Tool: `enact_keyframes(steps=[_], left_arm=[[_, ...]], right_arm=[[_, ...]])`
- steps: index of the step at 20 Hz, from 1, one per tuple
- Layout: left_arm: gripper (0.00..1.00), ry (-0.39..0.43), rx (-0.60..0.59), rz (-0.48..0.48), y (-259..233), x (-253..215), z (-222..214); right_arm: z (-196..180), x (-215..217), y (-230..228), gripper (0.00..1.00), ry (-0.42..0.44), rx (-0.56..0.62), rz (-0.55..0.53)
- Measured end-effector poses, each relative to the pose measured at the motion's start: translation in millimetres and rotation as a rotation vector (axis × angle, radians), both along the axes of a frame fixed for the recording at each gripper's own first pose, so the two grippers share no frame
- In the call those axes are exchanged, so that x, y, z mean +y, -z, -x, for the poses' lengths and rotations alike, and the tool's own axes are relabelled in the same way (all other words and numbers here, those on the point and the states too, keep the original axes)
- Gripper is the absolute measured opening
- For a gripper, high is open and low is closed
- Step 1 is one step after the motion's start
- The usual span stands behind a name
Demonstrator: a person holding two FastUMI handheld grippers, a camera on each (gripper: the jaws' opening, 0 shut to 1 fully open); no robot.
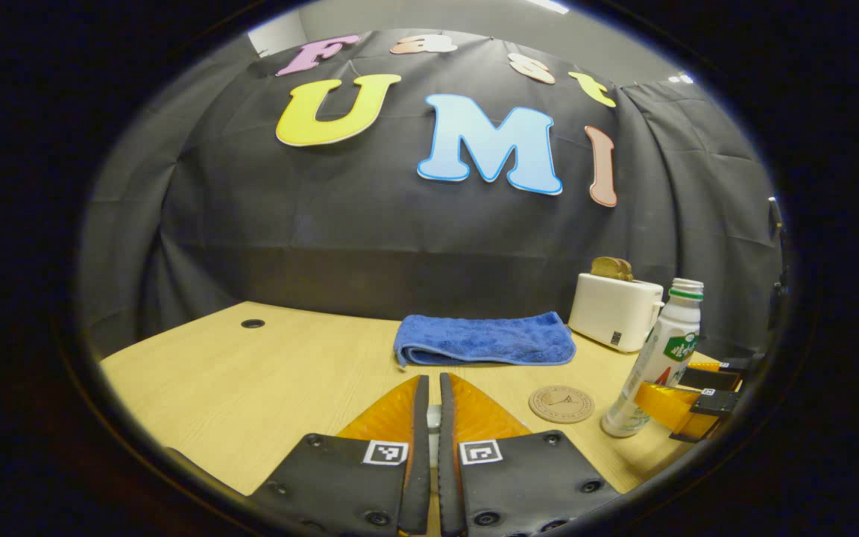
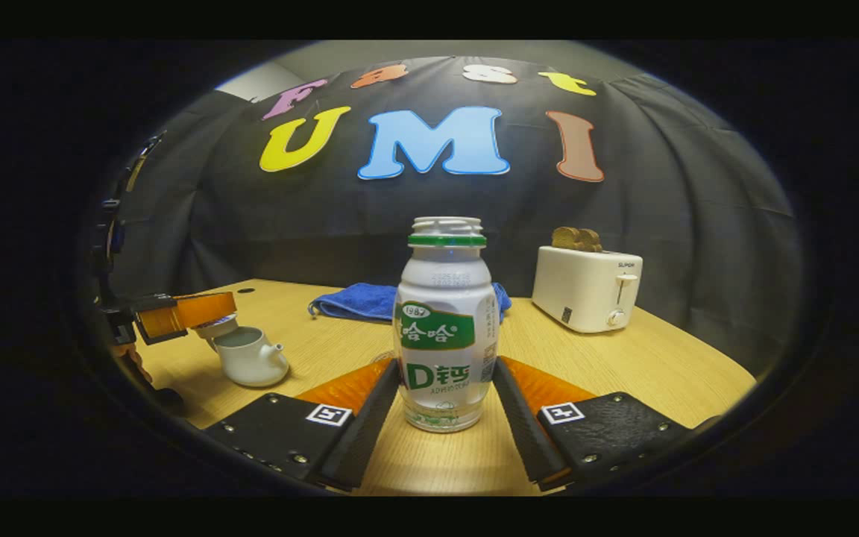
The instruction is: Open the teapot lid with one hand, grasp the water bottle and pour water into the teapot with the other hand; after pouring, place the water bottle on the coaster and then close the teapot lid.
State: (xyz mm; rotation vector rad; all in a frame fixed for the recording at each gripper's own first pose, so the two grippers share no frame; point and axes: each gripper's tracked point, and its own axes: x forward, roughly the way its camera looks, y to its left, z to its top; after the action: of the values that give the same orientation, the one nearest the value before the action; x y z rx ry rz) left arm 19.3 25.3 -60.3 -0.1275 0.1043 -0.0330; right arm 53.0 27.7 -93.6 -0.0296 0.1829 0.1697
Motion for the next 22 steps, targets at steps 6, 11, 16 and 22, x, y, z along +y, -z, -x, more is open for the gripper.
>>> enact_keyframes(steps=[6, 11, 16, 22], left_arm=[[0.14, -0.039, -0.006, -0.006, -1.2, 17.0, 4.8], [0.14, -0.079, -0.016, -0.003, -4.4, 35.1, 8.9], [0.11, -0.121, -0.014, 0.004, -4.1, 54.2, 9.9], [0.11, -0.169, 0.001, -0.016, -1.5, 73.3, 13.5]], right_arm=[[0.8, -1.9, -0.2, 0.74, 0.01, 0.002, -0.001], [2.3, -5.5, -1.4, 0.73, 0.035, 0.0, 0.058], [3.1, -4.7, -8.0, 0.73, 0.042, -0.015, 0.19], [-0.6, 7.2, -23.2, 0.74, 0.014, -0.087, 0.447]])
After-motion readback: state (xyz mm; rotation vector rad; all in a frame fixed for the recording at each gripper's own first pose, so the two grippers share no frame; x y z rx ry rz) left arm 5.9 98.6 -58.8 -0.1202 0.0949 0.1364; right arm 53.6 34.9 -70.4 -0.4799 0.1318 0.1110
